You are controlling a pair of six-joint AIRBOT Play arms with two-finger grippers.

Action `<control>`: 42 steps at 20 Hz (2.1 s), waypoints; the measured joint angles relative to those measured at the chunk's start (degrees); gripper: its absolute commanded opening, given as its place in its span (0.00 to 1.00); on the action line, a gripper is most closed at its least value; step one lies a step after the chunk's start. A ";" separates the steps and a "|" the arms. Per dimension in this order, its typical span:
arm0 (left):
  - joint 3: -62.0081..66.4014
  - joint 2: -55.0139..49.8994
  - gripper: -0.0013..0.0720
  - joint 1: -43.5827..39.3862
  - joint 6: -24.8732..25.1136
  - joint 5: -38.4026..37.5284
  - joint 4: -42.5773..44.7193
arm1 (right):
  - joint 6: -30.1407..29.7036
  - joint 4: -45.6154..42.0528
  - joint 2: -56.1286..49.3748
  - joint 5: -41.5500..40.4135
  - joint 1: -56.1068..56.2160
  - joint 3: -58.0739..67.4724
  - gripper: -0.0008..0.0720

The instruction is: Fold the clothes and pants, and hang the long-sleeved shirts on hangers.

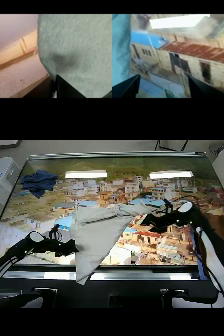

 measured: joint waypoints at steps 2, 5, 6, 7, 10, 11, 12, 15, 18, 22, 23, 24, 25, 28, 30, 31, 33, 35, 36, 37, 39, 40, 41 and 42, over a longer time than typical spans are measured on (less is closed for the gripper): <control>0.42 0.44 0.06 -0.35 0.83 0.96 -0.13 | 0.37 4.66 -2.29 -3.91 3.61 0.00 0.96; 1.46 2.38 0.06 -0.59 2.14 1.18 -0.52 | 0.39 10.40 -5.40 -7.85 8.44 0.00 0.95; 1.81 3.23 0.06 -0.61 2.40 1.25 -0.50 | 0.44 11.85 -6.29 -8.94 9.99 0.00 0.94; 2.14 4.22 0.06 -0.63 2.60 1.38 -0.52 | 0.96 12.96 -7.06 -9.94 11.37 0.00 0.93; 2.71 7.52 0.06 -0.68 2.91 1.44 -0.59 | 2.80 15.61 -8.85 -13.03 14.95 0.07 0.84; 2.80 8.66 0.06 -0.68 2.99 1.46 -0.66 | 3.74 16.22 -9.27 -14.47 16.06 0.07 0.68; 2.86 9.68 0.06 -0.68 3.02 1.46 -0.66 | 4.55 16.15 -9.57 -15.96 17.09 0.04 0.32; 2.99 12.61 0.06 -0.68 3.30 1.66 -0.61 | 6.40 15.91 -9.97 -19.10 19.02 0.33 0.07; 5.55 15.54 0.06 -0.11 4.59 2.84 -0.50 | 3.65 14.56 -8.17 -15.87 18.05 4.02 0.07; 20.63 20.46 0.06 3.43 5.44 6.75 -0.94 | -2.99 10.25 -0.50 -5.01 12.24 18.36 0.07; 26.62 21.64 0.06 4.26 5.55 8.15 -1.49 | -4.13 10.05 1.81 -1.27 10.71 23.19 0.07; 32.11 22.53 0.06 4.79 5.62 9.73 -2.16 | -4.98 10.12 4.20 2.62 9.31 28.28 0.07; 37.70 23.28 0.06 5.03 5.66 11.04 -2.82 | -5.68 10.19 6.58 6.88 8.20 33.24 0.07; 53.64 25.29 0.06 4.37 5.84 13.88 -4.28 | -6.49 10.36 13.64 15.67 6.51 43.63 0.07; 61.05 26.53 0.06 3.76 5.88 12.02 -4.66 | -6.12 9.73 18.43 18.27 5.99 47.01 0.07; 63.80 27.19 0.06 3.54 5.88 10.75 -4.70 | -5.75 9.27 20.74 18.82 5.81 48.04 0.07; 66.99 28.28 0.06 3.32 5.99 10.75 -4.59 | -5.14 9.16 24.37 18.88 5.66 49.27 0.07; 68.48 28.79 0.06 3.21 6.05 10.75 -3.69 | -3.82 8.59 26.51 19.45 5.55 49.90 0.07; 68.59 28.76 0.06 3.17 6.08 10.71 -2.89 | -2.78 8.41 26.86 20.24 5.55 49.96 0.07; 68.19 28.57 0.06 3.13 6.08 9.97 -2.27 | -1.40 7.58 26.80 21.64 5.55 49.75 0.07; 65.59 27.45 0.06 3.13 6.10 6.10 -0.04 | 0.68 5.05 25.35 24.39 5.53 48.28 0.07; 63.45 26.64 0.06 3.13 6.08 5.20 1.07 | 1.20 4.15 24.02 24.85 5.53 47.06 0.07; 60.52 25.62 0.06 3.10 6.05 4.52 2.10 | 1.57 3.32 22.08 24.85 5.53 45.27 0.07; 57.18 24.35 0.06 3.10 6.05 4.46 2.75 | 1.95 2.62 19.61 24.24 5.70 43.12 0.07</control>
